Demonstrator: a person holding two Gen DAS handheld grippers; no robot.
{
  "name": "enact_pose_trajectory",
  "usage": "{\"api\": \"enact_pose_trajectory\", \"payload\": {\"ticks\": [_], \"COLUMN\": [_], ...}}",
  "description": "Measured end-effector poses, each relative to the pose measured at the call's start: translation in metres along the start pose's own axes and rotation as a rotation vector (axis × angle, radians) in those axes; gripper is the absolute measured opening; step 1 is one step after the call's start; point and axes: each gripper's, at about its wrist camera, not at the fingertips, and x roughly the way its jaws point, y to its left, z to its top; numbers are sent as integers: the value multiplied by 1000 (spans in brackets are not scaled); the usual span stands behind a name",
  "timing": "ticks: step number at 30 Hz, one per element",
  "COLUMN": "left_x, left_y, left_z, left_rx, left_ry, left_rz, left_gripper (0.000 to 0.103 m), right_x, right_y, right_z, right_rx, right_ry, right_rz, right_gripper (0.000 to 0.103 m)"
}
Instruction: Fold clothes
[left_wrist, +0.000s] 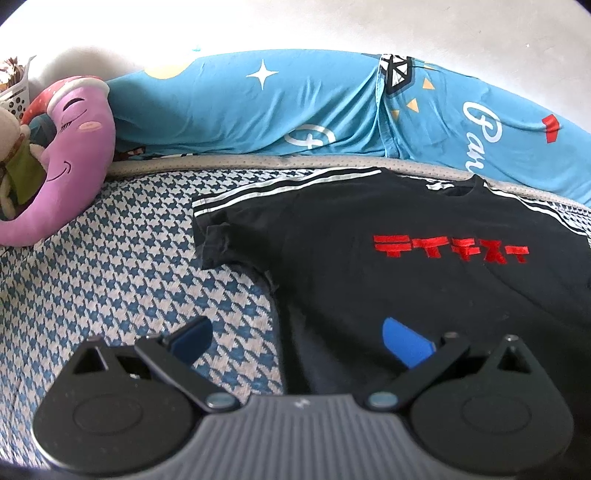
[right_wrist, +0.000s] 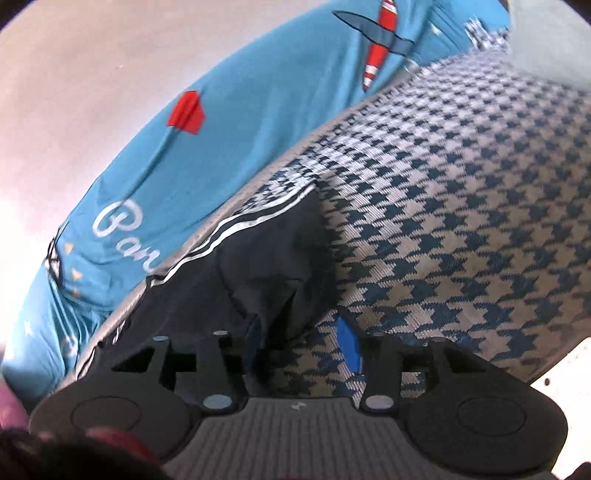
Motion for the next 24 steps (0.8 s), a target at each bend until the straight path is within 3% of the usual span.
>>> {"api": "enact_pose_trajectory", "payload": {"ticks": [7, 10, 12, 17, 22, 24], "left_x": [2, 3, 4, 8, 10, 11], "left_y": [2, 3, 3, 3, -3, -5], "left_z": [-2, -3, -3, -4, -6, -6], "left_rx": [5, 6, 5, 4, 23, 24], "left_ry": [8, 10, 14, 29, 29, 30], "left_rz": [2, 5, 10, 17, 20, 19], "left_gripper": [103, 103, 103, 103, 103, 103], "right_x": [17, 25, 29, 28, 12, 15], "right_y": [20, 30, 38, 49, 60, 57], "right_z": [-3, -6, -10, -11, -7, -5], "right_rx": [-70, -114, -164, -228, -299, -269], "right_ry": [-28, -42, -49, -92, -240, -225], "right_rz": [-27, -43, -58, -105, -184, -219], "right_gripper": [49, 34, 12, 7, 7, 8]}}
